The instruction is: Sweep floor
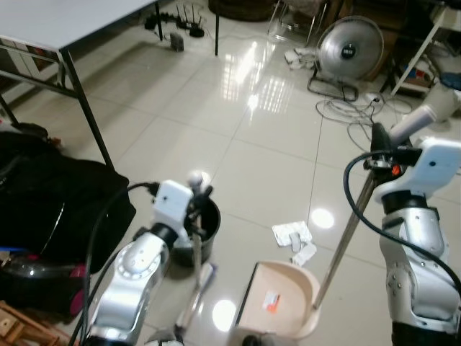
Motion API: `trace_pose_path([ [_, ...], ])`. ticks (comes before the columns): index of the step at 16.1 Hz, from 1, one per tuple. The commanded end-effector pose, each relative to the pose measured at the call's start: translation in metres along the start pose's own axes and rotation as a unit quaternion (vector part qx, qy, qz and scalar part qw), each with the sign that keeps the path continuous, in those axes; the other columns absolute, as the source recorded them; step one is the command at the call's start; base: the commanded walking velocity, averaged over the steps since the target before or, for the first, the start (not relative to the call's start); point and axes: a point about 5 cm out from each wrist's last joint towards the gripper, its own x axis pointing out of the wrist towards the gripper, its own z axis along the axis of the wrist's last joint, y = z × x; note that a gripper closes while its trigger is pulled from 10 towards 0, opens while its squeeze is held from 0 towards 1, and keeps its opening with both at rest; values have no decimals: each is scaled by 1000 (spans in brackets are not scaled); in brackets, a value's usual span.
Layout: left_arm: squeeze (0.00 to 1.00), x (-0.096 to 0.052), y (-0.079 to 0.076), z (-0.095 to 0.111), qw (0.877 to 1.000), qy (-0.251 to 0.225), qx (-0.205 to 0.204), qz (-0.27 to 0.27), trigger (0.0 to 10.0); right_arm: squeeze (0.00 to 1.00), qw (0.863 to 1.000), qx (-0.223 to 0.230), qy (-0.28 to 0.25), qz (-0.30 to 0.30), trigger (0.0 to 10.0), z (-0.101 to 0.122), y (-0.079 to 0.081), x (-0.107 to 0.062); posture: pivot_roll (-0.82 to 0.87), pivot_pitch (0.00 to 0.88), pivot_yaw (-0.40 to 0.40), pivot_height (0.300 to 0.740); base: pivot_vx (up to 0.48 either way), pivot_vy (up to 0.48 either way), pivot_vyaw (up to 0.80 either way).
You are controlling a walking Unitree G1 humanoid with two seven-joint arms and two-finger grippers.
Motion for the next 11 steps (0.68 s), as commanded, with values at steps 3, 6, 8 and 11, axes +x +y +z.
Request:
trace_pose_path([
  [3,0,-7,-1,8,1000,-18,-7,10,10000,0,999,-9,-37,15,10000,7,8,11,-5,100,-87,740,0,0,0],
  [6,0,-9,-9,10,1000,-21,-7,-6,10000,0,997,-48,-51,12,10000,12,4,9,-44,118,-71,740,0,0,0],
  [8,0,-6,-15,9,999,-24,-14,-23,10000,0,996,-73,-58,9,10000,18,1,4,-68,129,-73,740,0,-311,0],
  [11,0,6,-21,15,998,-37,-16,-44,10000,0,998,-44,-33,2,10000,12,-2,-4,-42,148,-65,740,0,-320,0],
])
